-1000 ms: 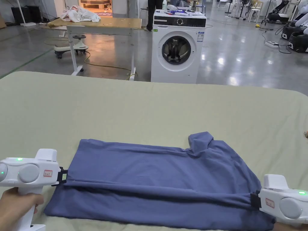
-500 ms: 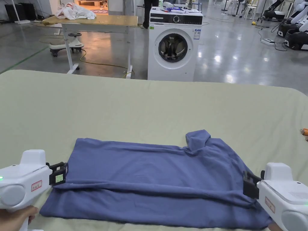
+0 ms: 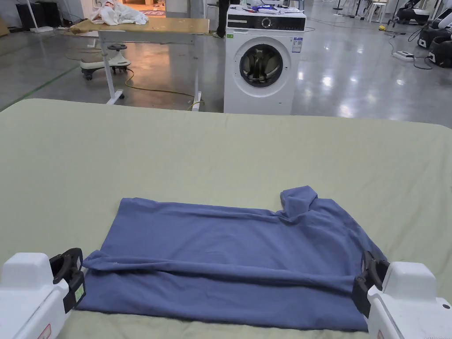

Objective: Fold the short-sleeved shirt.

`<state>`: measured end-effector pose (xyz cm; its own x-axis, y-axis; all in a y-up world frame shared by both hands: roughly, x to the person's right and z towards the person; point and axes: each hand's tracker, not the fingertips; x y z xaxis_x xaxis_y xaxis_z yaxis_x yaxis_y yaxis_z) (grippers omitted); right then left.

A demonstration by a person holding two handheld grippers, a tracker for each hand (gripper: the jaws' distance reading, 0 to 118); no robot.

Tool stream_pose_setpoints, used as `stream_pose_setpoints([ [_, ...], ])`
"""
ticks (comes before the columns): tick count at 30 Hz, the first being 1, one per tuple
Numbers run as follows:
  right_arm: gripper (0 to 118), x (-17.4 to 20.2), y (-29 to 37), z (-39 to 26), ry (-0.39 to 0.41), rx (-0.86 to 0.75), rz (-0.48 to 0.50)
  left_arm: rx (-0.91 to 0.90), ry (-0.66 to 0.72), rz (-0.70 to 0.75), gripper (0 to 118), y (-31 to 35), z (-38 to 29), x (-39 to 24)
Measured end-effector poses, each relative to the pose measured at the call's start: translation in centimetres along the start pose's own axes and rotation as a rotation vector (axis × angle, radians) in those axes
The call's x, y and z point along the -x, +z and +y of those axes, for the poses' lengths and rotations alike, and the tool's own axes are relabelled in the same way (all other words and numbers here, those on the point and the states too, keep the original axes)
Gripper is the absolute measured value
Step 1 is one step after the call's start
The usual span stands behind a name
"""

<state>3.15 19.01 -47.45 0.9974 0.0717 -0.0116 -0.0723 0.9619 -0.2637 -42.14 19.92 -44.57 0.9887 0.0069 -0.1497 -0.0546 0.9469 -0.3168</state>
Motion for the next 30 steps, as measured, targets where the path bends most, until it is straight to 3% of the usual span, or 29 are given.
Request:
stream_pose_setpoints([
  [8, 0, 0.6, 0.7, -0.7, 0.01, 0.027, 0.009, 0.256, 0.075, 0.02, 0, -4.1, -0.5, 3.3],
  [11, 0, 0.3, 0.6, -1.2, 0.002, 0.05, 0.007, 0.389, 0.121, -0.039, 0, -7.7, -0.7, 5.0],
  [15, 0, -0.2, 0.9, -1.6, 0.017, 0.068, -0.007, 0.54, 0.094, -0.053, 0, -11.2, -0.6, 5.7],
  [16, 0, -0.3, 1.0, -1.7, 0.023, 0.075, -0.012, 0.568, 0.089, -0.045, 4, -11.9, -0.7, 5.9],
  [19, 0, -0.9, 1.2, -2.0, 0.025, 0.089, -0.021, 0.644, 0.061, -0.04, 53, -13.9, -0.8, 5.9],
  [20, 0, -1.0, 1.2, -2.1, 0.025, 0.094, -0.024, 0.678, 0.06, -0.037, 62, -14.4, -1.0, 5.7],
  [24, 0, -1.5, 1.2, -2.6, 0.027, 0.115, -0.036, 0.788, 0.048, -0.027, 59, -15.7, -2.6, 4.6],
  [28, 0, -2.1, 1.4, -2.8, 0.029, 0.131, -0.051, 0.751, 0.01, 0.008, 56, -14.4, -2.2, 2.9],
  [30, 0, -2.6, 1.3, -2.8, 0.024, 0.139, -0.059, 0.739, -0.029, -0.014, 41, -13.9, -2.4, 2.1],
])
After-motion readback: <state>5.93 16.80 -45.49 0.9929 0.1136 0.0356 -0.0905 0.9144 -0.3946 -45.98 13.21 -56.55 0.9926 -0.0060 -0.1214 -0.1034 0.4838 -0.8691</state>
